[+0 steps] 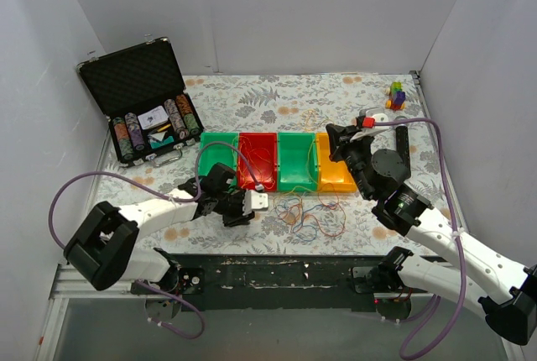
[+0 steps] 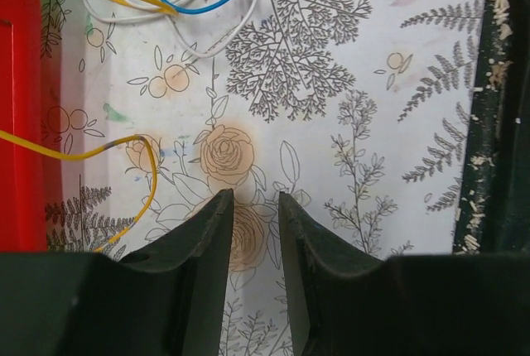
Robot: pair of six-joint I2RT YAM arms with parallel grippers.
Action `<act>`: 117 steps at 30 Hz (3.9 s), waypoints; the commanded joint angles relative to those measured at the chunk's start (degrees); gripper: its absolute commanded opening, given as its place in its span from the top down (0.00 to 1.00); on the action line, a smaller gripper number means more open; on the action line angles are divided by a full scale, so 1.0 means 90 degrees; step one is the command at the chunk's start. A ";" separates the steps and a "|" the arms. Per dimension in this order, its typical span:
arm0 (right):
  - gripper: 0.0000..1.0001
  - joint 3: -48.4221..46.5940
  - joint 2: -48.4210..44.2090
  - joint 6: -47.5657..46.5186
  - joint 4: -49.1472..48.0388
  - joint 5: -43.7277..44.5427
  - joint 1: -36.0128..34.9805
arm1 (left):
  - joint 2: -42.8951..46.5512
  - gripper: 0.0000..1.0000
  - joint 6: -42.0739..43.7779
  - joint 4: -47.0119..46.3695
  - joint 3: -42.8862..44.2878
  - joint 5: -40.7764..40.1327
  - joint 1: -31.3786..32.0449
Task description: Untangle the cables
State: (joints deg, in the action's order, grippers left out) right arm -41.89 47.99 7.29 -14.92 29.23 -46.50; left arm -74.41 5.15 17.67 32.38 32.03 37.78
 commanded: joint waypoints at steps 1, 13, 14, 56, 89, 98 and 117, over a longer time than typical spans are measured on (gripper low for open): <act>0.99 -0.0033 -0.0088 -0.0068 -0.0364 0.0140 0.0030 | -0.0315 0.74 -0.0130 -0.0954 0.0152 -0.0315 0.0031; 0.99 0.0035 -0.0185 -0.0029 -0.0393 0.0140 0.0040 | 0.0485 0.82 -0.1186 -0.2773 0.0220 -0.0756 0.0031; 0.99 0.0035 -0.0185 -0.0019 -0.0403 0.0140 0.0040 | 0.0427 0.83 -0.1235 -0.2822 0.0249 -0.0863 0.0021; 0.99 -0.2239 0.0654 0.0127 -0.0100 -0.1226 0.0040 | 0.0395 0.03 -0.3306 -0.0782 0.3726 -0.1052 -0.0956; 0.99 -0.3393 0.0733 0.1221 -0.0735 -0.2184 0.0040 | -0.0482 0.90 -0.3170 -0.2656 0.1773 -0.0092 0.0411; 0.99 -0.2983 0.0547 0.0724 -0.0238 -0.1657 0.0040 | 0.0551 1.00 -0.3150 -0.2169 0.2641 -0.0628 0.0461; 0.99 -0.1811 0.0781 0.0801 0.0173 -0.2173 0.0040 | 0.1335 1.00 -0.2945 -0.1827 0.5053 -0.1889 0.0470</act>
State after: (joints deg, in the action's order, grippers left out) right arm -58.61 55.22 13.69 -11.88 13.58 -46.46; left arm -61.82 -20.51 0.38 72.44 17.28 41.87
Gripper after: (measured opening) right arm 0.031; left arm 0.018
